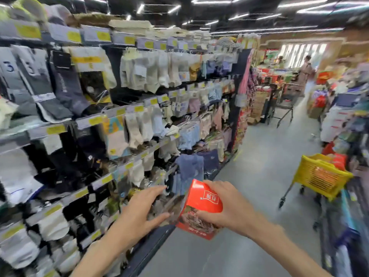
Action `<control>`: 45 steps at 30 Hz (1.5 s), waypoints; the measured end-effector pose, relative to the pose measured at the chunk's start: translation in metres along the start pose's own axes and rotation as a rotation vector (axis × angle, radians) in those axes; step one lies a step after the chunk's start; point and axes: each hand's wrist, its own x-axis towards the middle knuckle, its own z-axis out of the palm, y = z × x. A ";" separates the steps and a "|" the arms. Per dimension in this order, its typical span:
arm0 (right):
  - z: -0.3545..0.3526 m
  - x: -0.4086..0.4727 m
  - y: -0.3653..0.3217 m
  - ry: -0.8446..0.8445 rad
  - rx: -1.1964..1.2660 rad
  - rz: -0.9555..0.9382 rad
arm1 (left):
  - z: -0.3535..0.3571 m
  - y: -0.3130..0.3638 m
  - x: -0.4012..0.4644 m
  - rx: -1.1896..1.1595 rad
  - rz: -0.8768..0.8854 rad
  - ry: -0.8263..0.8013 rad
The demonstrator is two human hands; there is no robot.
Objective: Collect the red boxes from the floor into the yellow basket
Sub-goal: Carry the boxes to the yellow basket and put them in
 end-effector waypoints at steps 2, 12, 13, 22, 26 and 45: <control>-0.027 0.004 0.040 0.037 -0.028 0.050 | 0.027 0.015 0.053 -0.019 0.048 -0.031; -0.117 0.053 0.236 0.155 -0.107 0.350 | 0.165 0.053 0.301 -0.153 0.272 -0.171; -0.123 0.061 0.256 0.162 -0.112 0.375 | 0.179 0.053 0.326 -0.158 0.303 -0.176; -0.197 0.155 0.424 0.257 -0.159 0.618 | 0.281 0.053 0.586 -0.169 0.530 -0.258; -0.228 0.194 0.504 0.328 -0.161 0.721 | 0.334 0.071 0.692 -0.225 0.598 -0.290; -0.363 0.382 0.934 0.383 -0.223 0.894 | 0.595 0.132 1.145 -0.252 0.697 -0.399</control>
